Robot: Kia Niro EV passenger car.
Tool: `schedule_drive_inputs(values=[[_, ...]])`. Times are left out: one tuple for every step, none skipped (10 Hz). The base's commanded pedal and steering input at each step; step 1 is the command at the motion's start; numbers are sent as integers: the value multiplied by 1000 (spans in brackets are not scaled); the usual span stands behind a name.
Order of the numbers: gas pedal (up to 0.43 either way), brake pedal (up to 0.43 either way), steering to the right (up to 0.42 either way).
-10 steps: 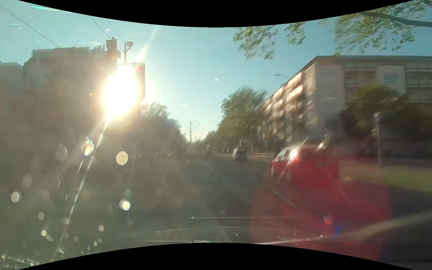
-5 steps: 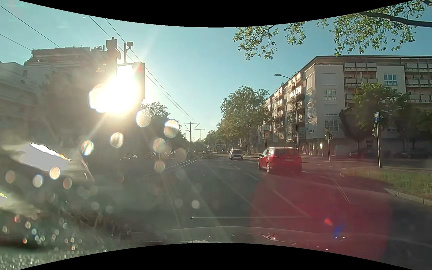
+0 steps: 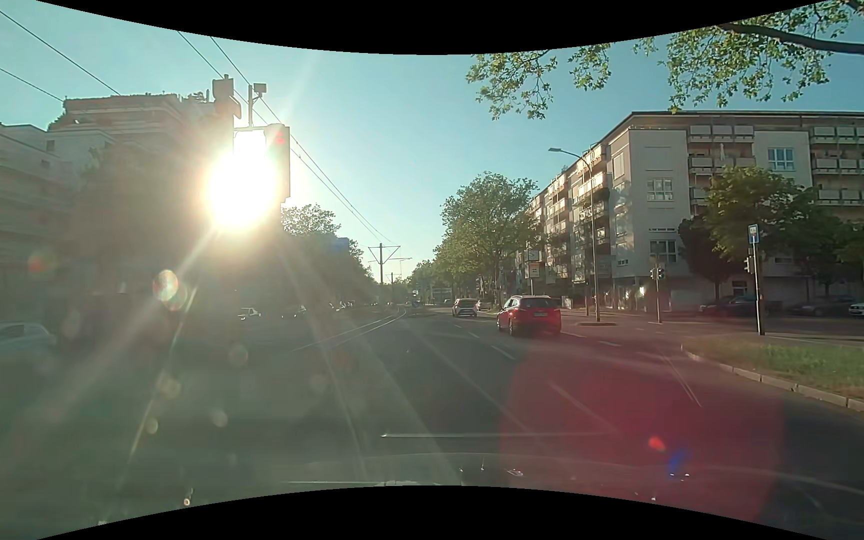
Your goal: Follow the waypoints while adhering to traffic rules and regulations
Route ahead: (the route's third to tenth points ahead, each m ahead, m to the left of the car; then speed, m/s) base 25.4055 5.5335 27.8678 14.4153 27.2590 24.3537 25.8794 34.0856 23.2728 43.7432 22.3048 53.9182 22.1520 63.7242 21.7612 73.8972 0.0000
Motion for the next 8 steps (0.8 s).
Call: schedule_drive_inputs(values=[[0, 226, 0], [0, 226, 0], [0, 220, 0], [0, 220, 0], [0, 226, 0], [0, 226, 0], [0, 226, 0], [0, 226, 0]])
